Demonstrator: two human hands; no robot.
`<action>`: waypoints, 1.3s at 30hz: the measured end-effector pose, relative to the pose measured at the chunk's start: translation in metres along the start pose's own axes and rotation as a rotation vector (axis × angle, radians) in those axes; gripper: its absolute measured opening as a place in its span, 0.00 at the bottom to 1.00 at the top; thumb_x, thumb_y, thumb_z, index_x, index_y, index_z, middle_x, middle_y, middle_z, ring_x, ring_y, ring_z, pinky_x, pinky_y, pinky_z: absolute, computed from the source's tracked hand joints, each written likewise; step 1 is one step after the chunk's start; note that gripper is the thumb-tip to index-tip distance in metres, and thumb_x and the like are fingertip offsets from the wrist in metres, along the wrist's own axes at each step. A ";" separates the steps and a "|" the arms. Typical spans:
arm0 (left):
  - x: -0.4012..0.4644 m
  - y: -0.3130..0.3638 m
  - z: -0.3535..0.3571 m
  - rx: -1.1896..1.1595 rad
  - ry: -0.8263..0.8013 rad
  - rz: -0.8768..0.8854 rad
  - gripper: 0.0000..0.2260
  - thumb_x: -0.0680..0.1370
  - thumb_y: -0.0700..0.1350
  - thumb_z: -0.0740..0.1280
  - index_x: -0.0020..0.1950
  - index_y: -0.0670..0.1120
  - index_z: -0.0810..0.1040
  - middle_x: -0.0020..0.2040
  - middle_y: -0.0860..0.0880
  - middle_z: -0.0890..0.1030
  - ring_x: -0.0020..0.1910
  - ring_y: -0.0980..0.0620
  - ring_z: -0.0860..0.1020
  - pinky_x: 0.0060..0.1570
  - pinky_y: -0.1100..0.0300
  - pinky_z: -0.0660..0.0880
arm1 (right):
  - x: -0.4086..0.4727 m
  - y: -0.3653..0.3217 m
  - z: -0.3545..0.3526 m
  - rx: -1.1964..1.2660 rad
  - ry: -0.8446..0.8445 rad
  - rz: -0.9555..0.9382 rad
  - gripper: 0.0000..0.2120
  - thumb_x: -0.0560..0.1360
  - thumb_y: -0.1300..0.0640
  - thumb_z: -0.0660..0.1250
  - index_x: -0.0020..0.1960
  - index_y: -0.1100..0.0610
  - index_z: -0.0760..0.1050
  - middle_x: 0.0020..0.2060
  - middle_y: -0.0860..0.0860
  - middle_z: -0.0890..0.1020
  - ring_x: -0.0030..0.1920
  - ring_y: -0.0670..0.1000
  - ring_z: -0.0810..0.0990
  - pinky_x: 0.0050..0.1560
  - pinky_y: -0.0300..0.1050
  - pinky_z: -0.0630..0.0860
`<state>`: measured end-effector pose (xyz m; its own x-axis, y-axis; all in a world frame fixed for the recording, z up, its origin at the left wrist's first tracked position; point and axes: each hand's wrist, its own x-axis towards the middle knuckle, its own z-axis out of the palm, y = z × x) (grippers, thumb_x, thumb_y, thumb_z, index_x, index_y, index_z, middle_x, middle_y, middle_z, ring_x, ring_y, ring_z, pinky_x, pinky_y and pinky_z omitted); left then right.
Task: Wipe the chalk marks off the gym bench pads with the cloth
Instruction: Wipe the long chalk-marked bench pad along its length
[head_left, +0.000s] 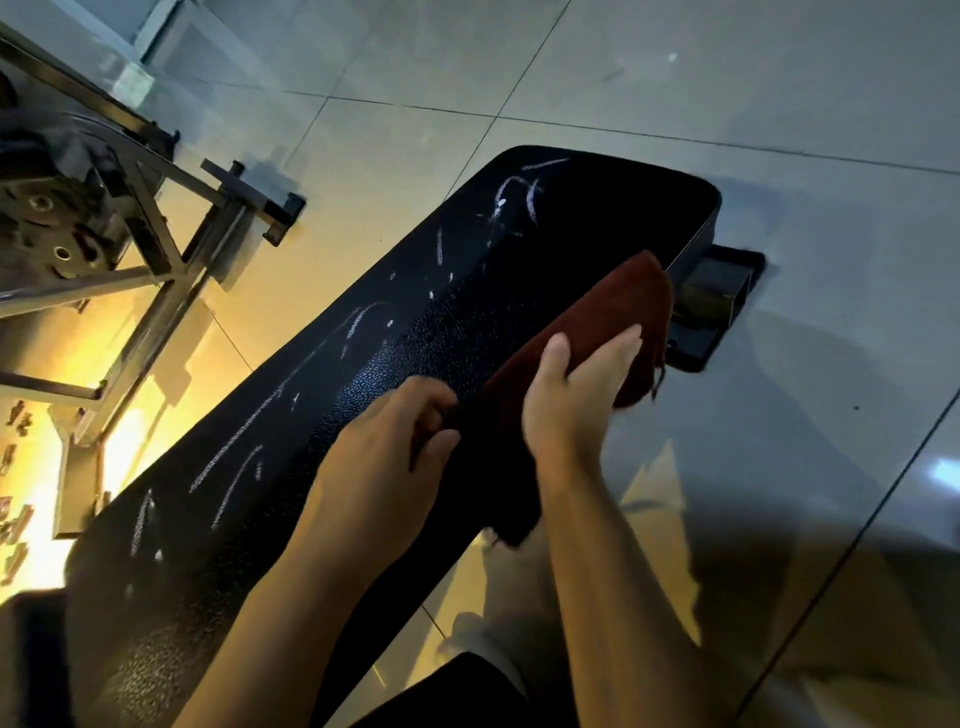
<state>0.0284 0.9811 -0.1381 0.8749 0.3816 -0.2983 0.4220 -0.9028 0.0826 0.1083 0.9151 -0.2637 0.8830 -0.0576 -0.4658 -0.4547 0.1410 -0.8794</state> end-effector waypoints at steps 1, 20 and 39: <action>0.002 -0.002 0.005 0.029 0.014 0.012 0.16 0.79 0.53 0.60 0.67 0.57 0.68 0.61 0.53 0.75 0.59 0.52 0.74 0.58 0.53 0.73 | 0.016 -0.006 -0.002 -0.010 0.019 0.009 0.34 0.83 0.57 0.57 0.78 0.62 0.38 0.79 0.57 0.45 0.78 0.54 0.45 0.73 0.38 0.44; 0.004 -0.017 0.053 0.017 0.296 -0.027 0.27 0.79 0.59 0.45 0.74 0.52 0.65 0.72 0.52 0.69 0.73 0.52 0.63 0.72 0.44 0.58 | 0.005 0.000 -0.004 -0.003 -0.052 -0.068 0.31 0.82 0.60 0.56 0.78 0.62 0.41 0.79 0.56 0.44 0.78 0.51 0.43 0.64 0.20 0.36; 0.007 -0.020 0.055 0.143 0.277 -0.037 0.26 0.79 0.60 0.47 0.74 0.54 0.66 0.74 0.53 0.67 0.73 0.54 0.60 0.72 0.48 0.56 | 0.139 -0.036 -0.024 -0.094 0.202 -0.057 0.25 0.84 0.62 0.51 0.79 0.60 0.50 0.78 0.55 0.55 0.78 0.52 0.54 0.73 0.36 0.50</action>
<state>0.0127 0.9912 -0.1936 0.8992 0.4368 -0.0265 0.4345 -0.8984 -0.0643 0.2441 0.8784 -0.2994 0.8705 -0.2608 -0.4174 -0.4222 0.0401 -0.9056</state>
